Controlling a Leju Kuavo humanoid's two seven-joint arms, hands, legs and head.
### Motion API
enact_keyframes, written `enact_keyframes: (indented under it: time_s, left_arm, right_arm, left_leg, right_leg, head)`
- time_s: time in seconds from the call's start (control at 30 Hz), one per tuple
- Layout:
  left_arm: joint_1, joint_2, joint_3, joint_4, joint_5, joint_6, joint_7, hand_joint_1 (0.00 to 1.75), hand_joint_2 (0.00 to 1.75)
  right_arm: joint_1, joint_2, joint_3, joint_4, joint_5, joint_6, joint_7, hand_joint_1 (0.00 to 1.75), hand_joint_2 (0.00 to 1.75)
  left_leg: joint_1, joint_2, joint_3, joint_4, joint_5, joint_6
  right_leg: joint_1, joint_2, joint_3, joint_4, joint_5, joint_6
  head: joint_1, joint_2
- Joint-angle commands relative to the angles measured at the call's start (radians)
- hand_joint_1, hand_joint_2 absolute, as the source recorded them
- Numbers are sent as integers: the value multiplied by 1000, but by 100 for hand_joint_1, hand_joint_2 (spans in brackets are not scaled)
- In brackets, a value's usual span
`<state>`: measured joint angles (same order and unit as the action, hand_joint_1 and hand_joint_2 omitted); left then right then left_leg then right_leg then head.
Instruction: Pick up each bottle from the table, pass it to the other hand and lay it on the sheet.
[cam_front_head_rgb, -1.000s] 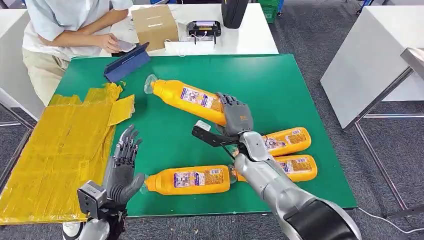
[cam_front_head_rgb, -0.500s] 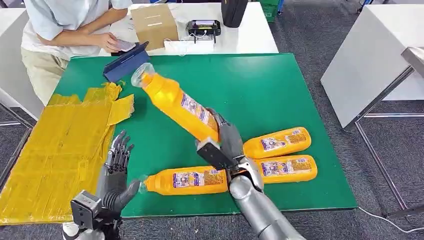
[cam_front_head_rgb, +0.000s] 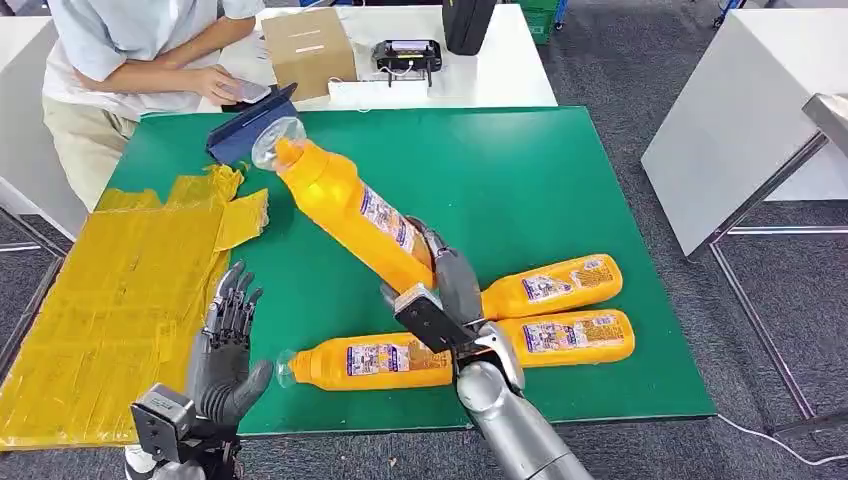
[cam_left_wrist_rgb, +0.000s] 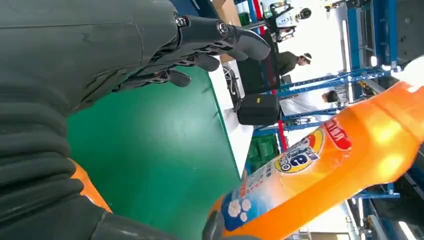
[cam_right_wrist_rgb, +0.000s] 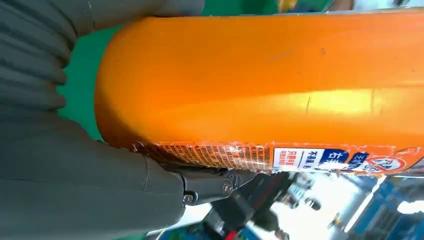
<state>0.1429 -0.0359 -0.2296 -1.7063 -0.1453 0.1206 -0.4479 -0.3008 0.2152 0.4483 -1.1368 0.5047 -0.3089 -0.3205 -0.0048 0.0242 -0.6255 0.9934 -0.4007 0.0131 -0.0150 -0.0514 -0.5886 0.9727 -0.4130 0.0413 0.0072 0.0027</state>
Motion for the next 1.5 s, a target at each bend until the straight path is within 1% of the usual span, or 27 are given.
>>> enact_keyframes:
  time_s: [0.03,0.1,0.17,0.2,0.23,0.3,0.33,0.4,0.5,0.57,0.6,0.67,0.7,0.77,0.87,0.9,0.93,1.0,1.03,1.1,1.13,1.17,1.2,1.23,1.27,1.47,1.5]
  left_arm:
    - [8,-4,39,23,12,9,-3,0,175]
    - [10,-5,42,24,14,11,-4,0,175]
    - [12,-6,44,22,14,11,-5,0,175]
    - [11,-6,45,23,14,12,-6,0,175]
    - [10,-6,45,24,13,11,-7,0,175]
    - [8,-7,47,26,13,9,-8,0,175]
    - [7,-7,48,26,13,9,-8,0,175]
    - [4,-9,51,29,13,6,-8,0,175]
    - [1,-9,55,31,13,4,-7,0,175]
    - [0,-8,56,31,14,2,-7,0,175]
    - [-1,-7,56,30,14,1,-8,0,175]
    - [1,-5,49,23,8,0,-12,0,175]
    - [1,-4,45,20,7,-1,-14,0,175]
    - [2,-2,35,15,2,-1,-18,0,175]
    - [10,9,7,-10,-5,-12,-51,0,175]
    - [13,11,-2,-20,-7,-13,-57,0,175]
    - [14,13,-8,-26,-9,-14,-63,0,175]
    - [11,18,-27,-44,-14,-15,-73,0,175]
    - [10,17,-29,-46,-14,-14,-74,0,175]
    - [10,17,-29,-46,-14,-14,-74,0,175]
    - [5,17,-29,-47,-12,-15,-75,0,175]
    - [3,13,-25,-47,-12,-8,-83,65,175]
    - [-1,11,-24,-47,-10,-5,-87,175,175]
    - [-6,8,-23,-47,-4,-3,-92,175,175]
    - [-9,1,-19,-49,10,-1,-99,175,175]
    - [-13,-1,-20,-50,16,-1,-99,175,175]
    - [-13,-1,-20,-50,16,-1,-99,175,175]
  right_arm:
    - [45,-52,226,-83,31,46,-30,175,175]
    - [46,-53,257,-92,59,34,-30,175,175]
    - [43,-56,285,-101,85,25,-23,175,175]
    - [34,-59,304,-95,104,24,-11,175,175]
    - [26,-59,315,-83,104,34,-2,175,175]
    - [5,-56,358,-36,129,52,15,175,175]
    - [0,-52,375,-19,137,59,16,175,175]
    - [-14,-46,413,16,151,73,17,175,175]
    - [-30,-41,466,44,185,78,16,175,175]
    - [-41,-40,497,56,183,91,16,175,175]
    - [-48,-40,512,67,185,104,21,175,175]
    - [-60,-37,532,95,179,128,30,175,175]
    - [-63,-36,534,105,175,134,33,175,175]
    - [-70,-32,537,127,164,145,35,175,175]
    - [-76,-26,535,138,151,154,29,175,175]
    - [-77,-26,537,137,150,158,28,175,175]
    - [-78,-25,537,138,149,159,28,175,175]
    - [-82,-23,545,141,150,169,27,175,175]
    - [-82,-23,546,143,151,170,27,175,175]
    - [-82,-23,546,143,151,170,27,175,175]
    - [-82,-23,548,145,151,172,26,175,175]
    - [-85,-23,551,149,153,171,27,175,175]
    - [-87,-23,553,152,154,171,26,175,175]
    - [-88,-22,554,155,154,170,26,175,175]
    - [-88,-22,553,155,153,167,24,175,175]
    - [-86,-23,549,154,150,164,24,175,175]
    - [-86,-23,549,154,150,164,24,175,175]
  left_leg:
    - [2,0,5,0,-3,-1]
    - [2,0,5,0,-3,-1]
    - [1,0,2,0,-2,-1]
    - [2,0,3,0,-3,-1]
    - [2,0,2,0,-2,-1]
    - [2,0,3,0,-2,-1]
    - [2,0,5,0,-3,-1]
    - [1,0,1,-1,-1,-1]
    - [2,1,4,-1,-2,-1]
    - [1,0,2,-1,-1,-1]
    - [2,0,5,-1,-3,-2]
    - [1,0,1,-1,-1,-1]
    - [2,0,5,-1,-2,-2]
    - [1,-1,1,-1,-1,-1]
    - [2,-2,4,-1,-2,-1]
    - [2,-2,3,-1,-1,-1]
    - [2,-3,5,0,-3,-2]
    - [1,-2,1,-1,-1,-1]
    - [2,-3,4,0,-2,-1]
    - [1,-3,1,-1,-1,-1]
    - [2,-4,5,-1,-2,-2]
    - [2,-3,3,-1,-1,-1]
    - [1,-2,2,-1,-1,-1]
    - [2,-4,4,0,-2,-2]
    - [2,-4,2,-1,-1,-1]
    - [2,-4,1,-1,-1,-1]
    - [3,-5,4,0,-2,-1]
  right_leg:
    - [1,4,5,-1,-2,-2]
    - [1,5,5,-1,-2,-2]
    - [1,4,2,-1,-1,-1]
    - [1,5,3,-1,-2,-2]
    - [1,4,2,-1,-1,-1]
    - [1,5,3,-1,-2,-2]
    - [1,6,5,-1,-2,-2]
    - [0,4,1,-1,-1,-1]
    - [1,6,4,-1,-2,-2]
    - [1,4,2,-2,-1,-1]
    - [1,6,6,-2,-2,-2]
    - [0,3,1,-1,-1,-1]
    - [1,5,5,-2,-2,-2]
    - [1,2,1,-1,-1,-1]
    - [1,3,5,-2,-2,-2]
    - [1,2,3,-2,-2,-2]
    - [1,3,6,-2,-3,-2]
    - [1,2,1,-1,-1,-1]
    - [1,2,5,-1,-3,-2]
    - [1,0,2,-1,-1,-1]
    - [1,2,5,-2,-3,-2]
    - [1,1,3,-1,-2,-2]
    - [1,1,2,-1,-1,-1]
    - [1,1,4,-1,-2,-2]
    - [1,0,2,-2,-2,-1]
    - [1,0,2,-2,-2,-1]
    - [2,0,4,-2,-3,-2]
  head:
    - [0,0]
    - [0,0]
    - [0,0]
    - [0,0]
    - [0,0]
    - [0,0]
    - [0,0]
    - [0,0]
    - [0,0]
    - [0,0]
    - [0,0]
    - [0,0]
    - [0,0]
    - [0,0]
    - [0,0]
    - [0,0]
    - [0,0]
    - [0,0]
    - [0,0]
    - [0,0]
    - [0,0]
    - [0,0]
    - [0,0]
    - [0,0]
    - [0,0]
    - [0,0]
    - [0,0]
